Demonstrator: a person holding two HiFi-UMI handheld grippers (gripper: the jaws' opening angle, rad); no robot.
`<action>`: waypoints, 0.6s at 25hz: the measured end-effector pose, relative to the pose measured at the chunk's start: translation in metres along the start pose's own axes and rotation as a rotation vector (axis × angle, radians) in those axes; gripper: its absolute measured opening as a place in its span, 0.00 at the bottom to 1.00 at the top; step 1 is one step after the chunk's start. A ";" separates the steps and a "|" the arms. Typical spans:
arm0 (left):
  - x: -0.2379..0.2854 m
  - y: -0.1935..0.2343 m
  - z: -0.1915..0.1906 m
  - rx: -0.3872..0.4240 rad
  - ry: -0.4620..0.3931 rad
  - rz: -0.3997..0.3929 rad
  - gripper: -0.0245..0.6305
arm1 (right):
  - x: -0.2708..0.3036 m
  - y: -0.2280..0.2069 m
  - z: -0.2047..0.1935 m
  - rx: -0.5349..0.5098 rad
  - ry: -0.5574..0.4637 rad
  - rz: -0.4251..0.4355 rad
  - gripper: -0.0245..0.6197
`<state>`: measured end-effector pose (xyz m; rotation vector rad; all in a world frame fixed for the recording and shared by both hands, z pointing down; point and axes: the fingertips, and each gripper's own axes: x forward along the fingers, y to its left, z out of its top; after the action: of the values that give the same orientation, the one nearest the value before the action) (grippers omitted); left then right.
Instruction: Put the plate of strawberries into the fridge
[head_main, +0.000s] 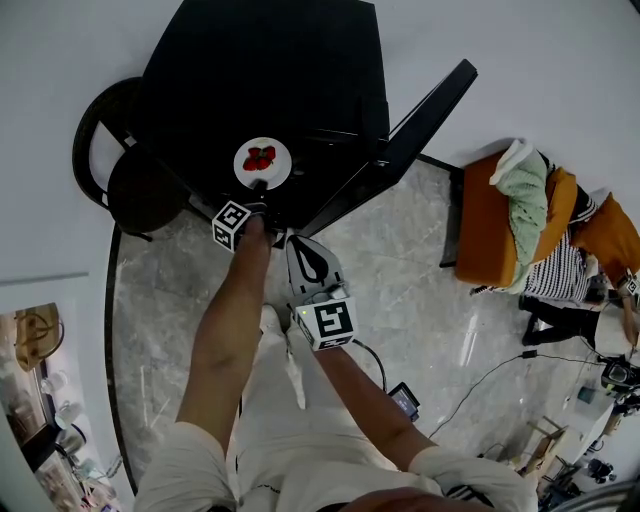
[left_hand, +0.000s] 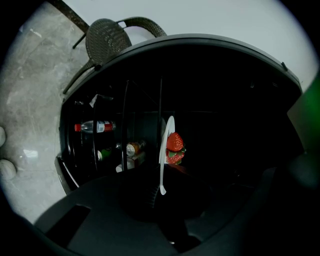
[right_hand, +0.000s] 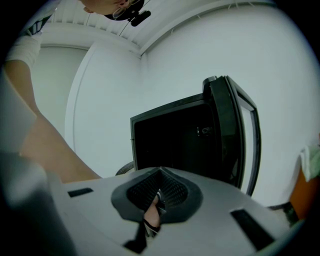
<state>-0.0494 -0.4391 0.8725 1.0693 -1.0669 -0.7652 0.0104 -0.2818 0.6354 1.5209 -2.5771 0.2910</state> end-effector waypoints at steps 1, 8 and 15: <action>0.000 0.000 0.000 0.001 0.003 -0.001 0.06 | 0.000 0.000 0.000 0.000 -0.001 0.000 0.06; 0.007 -0.003 -0.002 0.031 0.031 -0.002 0.06 | -0.001 -0.004 -0.002 0.004 0.002 -0.001 0.06; 0.007 -0.002 0.000 0.048 0.048 -0.009 0.06 | -0.003 -0.005 -0.003 0.009 0.001 -0.010 0.06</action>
<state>-0.0468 -0.4461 0.8732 1.1282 -1.0444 -0.7203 0.0165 -0.2807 0.6380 1.5352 -2.5707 0.3024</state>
